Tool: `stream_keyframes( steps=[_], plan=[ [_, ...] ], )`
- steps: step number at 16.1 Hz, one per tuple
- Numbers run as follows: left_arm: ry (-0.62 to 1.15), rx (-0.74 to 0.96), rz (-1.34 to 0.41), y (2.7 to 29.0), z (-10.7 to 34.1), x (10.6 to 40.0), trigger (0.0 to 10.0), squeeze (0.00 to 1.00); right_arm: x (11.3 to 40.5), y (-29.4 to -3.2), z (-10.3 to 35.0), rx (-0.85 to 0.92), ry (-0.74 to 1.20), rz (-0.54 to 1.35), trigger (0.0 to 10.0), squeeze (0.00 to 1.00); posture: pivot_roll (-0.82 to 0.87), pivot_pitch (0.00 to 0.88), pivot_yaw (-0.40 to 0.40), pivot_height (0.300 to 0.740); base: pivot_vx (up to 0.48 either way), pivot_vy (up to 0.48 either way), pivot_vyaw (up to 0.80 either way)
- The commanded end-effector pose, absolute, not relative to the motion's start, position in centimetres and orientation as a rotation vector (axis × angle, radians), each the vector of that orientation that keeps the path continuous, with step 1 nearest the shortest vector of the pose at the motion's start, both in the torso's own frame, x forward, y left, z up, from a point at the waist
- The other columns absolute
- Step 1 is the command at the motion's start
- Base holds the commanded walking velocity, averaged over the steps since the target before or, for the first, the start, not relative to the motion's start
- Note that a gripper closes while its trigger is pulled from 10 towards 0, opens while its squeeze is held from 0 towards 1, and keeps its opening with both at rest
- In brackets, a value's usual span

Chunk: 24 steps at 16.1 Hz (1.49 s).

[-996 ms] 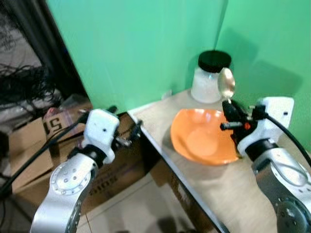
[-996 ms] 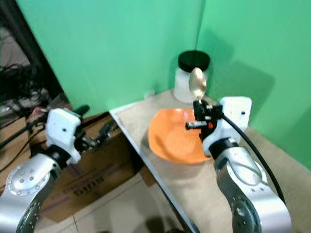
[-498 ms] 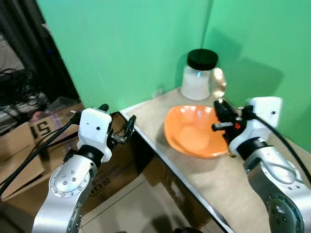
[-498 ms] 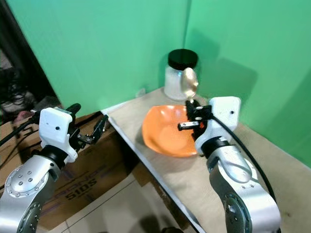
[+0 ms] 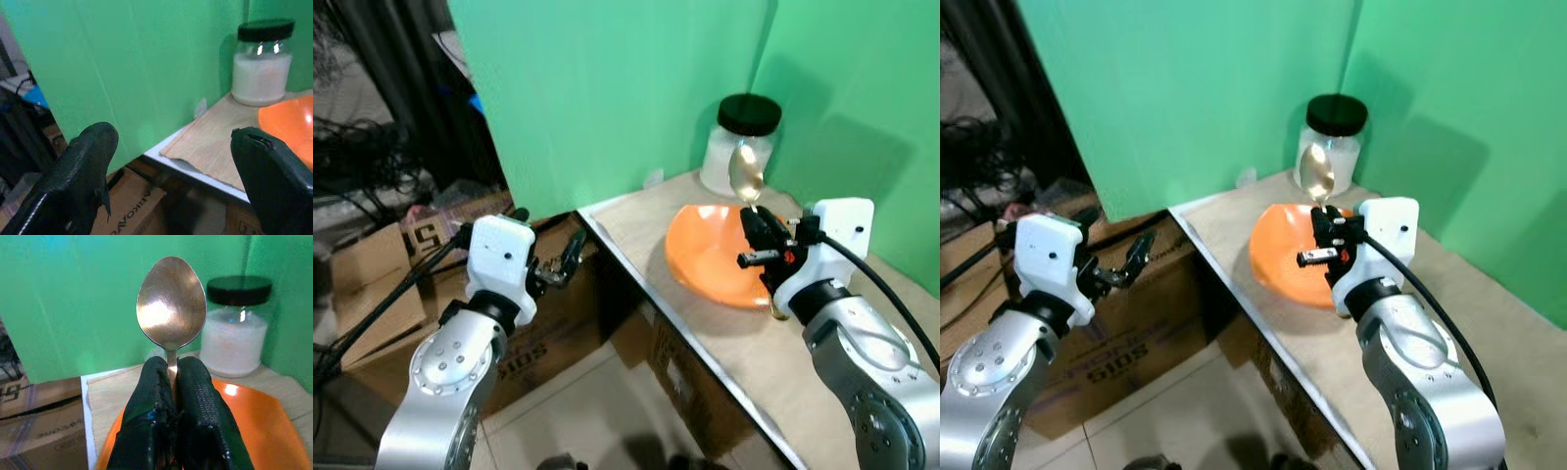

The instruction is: Setting the table

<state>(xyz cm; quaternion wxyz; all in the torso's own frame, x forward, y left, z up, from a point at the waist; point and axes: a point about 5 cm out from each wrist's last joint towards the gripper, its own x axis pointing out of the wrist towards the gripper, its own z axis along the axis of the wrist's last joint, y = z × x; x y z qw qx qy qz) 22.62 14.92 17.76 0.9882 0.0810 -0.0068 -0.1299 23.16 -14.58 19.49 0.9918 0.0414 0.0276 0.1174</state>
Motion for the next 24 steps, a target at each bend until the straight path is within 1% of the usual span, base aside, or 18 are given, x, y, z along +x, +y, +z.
stream_keyframes(
  steps=[1, 9, 21, 24],
  plan=[
    [-0.027, 0.161, -0.260, 14.86, 18.09, 22.65, 10.0, 0.00, 23.23, -14.77, 19.45, 0.079, 0.062, 0.232, 10.0, 0.00, 0.02, 0.000, 0.026, 0.740, 0.000, 0.000, 0.00],
    [-0.034, 0.160, -0.261, 14.98, 18.21, 22.83, 10.0, 0.00, 23.14, -15.07, 19.73, 0.083, 0.048, 0.226, 10.0, 0.00, 0.01, 0.000, 0.033, 0.740, 0.000, 0.000, 0.00],
    [-0.032, 0.162, -0.240, 15.12, 18.10, 22.97, 10.0, 0.00, 23.10, -14.87, 19.69, 0.083, 0.058, 0.258, 10.0, 0.00, 0.01, 0.000, 0.029, 0.740, 0.000, 0.000, -0.78],
    [-0.030, 0.160, -0.244, 15.06, 18.10, 22.99, 10.0, 0.00, 23.04, -14.93, 19.65, 0.085, 0.057, 0.247, 10.0, 0.00, 0.01, 0.000, 0.033, 0.740, -0.270, 0.000, 0.00]
  ],
)
